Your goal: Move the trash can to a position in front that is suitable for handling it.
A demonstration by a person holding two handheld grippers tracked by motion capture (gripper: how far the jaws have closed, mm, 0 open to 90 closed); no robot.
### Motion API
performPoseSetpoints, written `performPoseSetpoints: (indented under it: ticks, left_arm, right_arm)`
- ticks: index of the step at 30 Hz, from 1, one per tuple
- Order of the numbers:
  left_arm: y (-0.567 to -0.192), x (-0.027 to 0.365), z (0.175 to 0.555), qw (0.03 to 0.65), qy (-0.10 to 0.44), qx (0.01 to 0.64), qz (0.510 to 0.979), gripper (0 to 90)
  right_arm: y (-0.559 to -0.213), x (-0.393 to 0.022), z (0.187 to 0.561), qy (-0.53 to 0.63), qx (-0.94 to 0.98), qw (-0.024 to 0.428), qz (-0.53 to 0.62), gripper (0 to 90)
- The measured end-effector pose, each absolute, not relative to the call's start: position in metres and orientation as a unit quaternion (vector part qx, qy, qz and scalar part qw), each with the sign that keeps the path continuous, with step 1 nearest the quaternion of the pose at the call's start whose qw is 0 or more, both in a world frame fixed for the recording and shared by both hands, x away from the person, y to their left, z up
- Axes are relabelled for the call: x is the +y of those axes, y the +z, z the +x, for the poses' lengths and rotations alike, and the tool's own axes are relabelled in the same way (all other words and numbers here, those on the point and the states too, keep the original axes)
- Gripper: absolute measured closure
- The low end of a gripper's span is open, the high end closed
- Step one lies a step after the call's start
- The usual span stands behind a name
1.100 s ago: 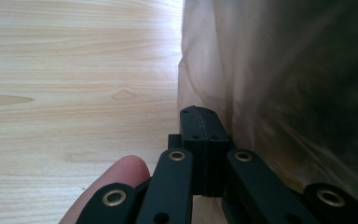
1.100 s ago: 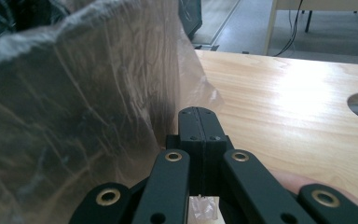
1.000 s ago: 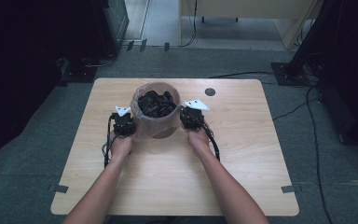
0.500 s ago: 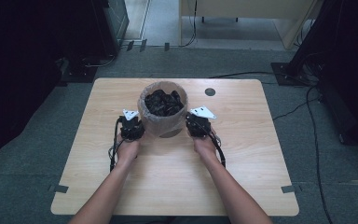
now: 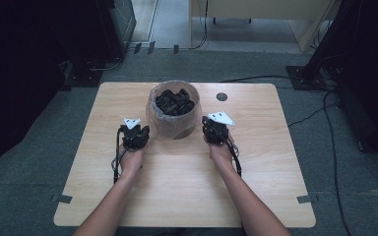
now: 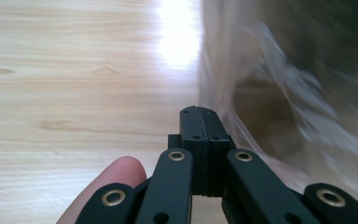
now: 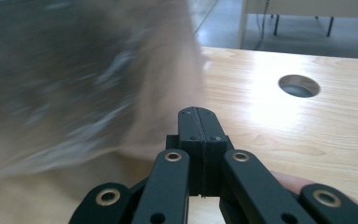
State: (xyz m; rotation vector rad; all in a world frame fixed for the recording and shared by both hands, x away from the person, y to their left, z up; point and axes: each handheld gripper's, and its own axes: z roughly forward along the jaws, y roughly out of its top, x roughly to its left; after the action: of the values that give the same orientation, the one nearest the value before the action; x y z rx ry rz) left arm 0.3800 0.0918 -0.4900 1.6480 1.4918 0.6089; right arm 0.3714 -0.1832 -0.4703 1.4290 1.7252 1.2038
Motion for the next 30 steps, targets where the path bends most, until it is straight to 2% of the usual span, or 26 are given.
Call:
performPoseSetpoints:
  ticks: [13,20,21,22,25,30]
  left_arm:
    - [-0.481,0.104,0.411,0.419,0.245,0.606,0.630,90.0]
    - [-0.476,0.099,0.428,0.424,0.243,0.593,0.639,90.0]
    - [-0.476,0.099,0.430,0.426,0.242,0.592,0.640,90.0]
    - [-0.475,0.096,0.435,0.430,0.237,0.591,0.640,90.0]
    - [-0.474,0.093,0.438,0.433,0.231,0.586,0.645,90.0]
    - [-0.474,0.084,0.446,0.438,0.217,0.572,0.659,90.0]
  right_arm:
    - [-0.465,-0.190,0.426,0.462,0.628,0.290,0.555,90.0]
    - [-0.461,-0.180,0.454,0.458,0.653,0.285,0.532,90.0]
    - [-0.460,-0.179,0.457,0.462,0.652,0.281,0.532,90.0]
    - [-0.461,-0.179,0.466,0.477,0.647,0.256,0.537,90.0]
    - [-0.463,-0.179,0.474,0.483,0.644,0.245,0.540,90.0]
    - [-0.462,-0.179,0.486,0.485,0.649,0.253,0.528,90.0]
